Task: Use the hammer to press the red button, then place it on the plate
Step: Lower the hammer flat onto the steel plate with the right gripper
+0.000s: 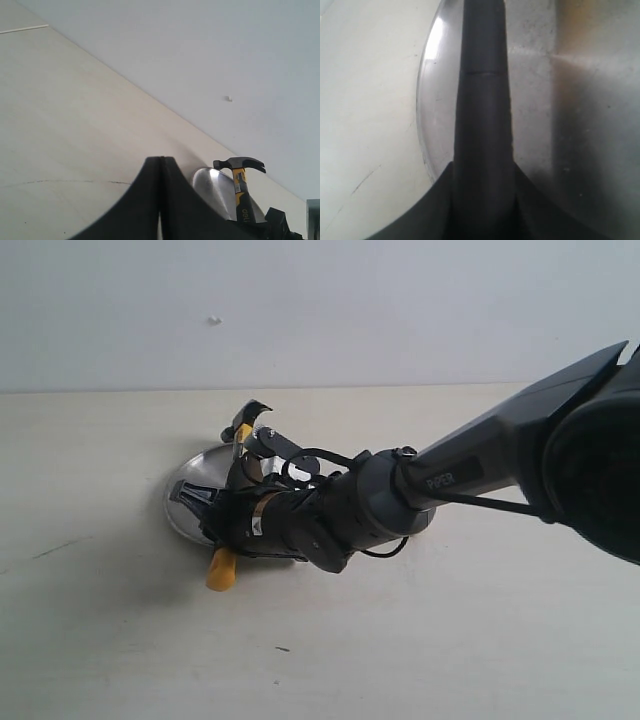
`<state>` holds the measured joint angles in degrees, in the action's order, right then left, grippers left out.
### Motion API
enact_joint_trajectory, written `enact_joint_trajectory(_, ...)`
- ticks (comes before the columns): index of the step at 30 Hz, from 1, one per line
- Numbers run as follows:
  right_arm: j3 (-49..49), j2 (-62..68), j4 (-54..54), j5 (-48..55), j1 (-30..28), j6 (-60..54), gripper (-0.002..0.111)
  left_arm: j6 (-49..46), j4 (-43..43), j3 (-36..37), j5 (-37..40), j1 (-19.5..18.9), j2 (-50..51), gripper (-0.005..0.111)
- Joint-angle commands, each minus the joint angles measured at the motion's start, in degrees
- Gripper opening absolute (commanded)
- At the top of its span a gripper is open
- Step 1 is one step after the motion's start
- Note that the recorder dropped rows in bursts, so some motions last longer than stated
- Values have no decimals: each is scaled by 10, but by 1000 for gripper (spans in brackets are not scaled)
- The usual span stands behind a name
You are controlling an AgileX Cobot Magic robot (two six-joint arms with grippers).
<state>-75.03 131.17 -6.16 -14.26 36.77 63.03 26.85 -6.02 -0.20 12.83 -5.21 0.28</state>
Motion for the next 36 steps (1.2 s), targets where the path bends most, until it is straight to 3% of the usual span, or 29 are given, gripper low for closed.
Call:
enact_joint_trajectory(1, -9, -4, -20, -30, -2, -25, 25, -3, 2, 2, -5, 3, -3, 0)
enact_joint_trajectory(6, -9, -4, -20, -29, -2, -30, 36, -3, 2, 2, -5, 3, -3, 0)
enact_joint_trajectory(31, -9, -29, -20, 60, -16, -77, 37, -3, 2, 2, -5, 3, -3, 0)
enact_joint_trajectory(36, -9, -29, -20, 64, -16, -77, 48, -3, 2, 2, -5, 3, -3, 0)
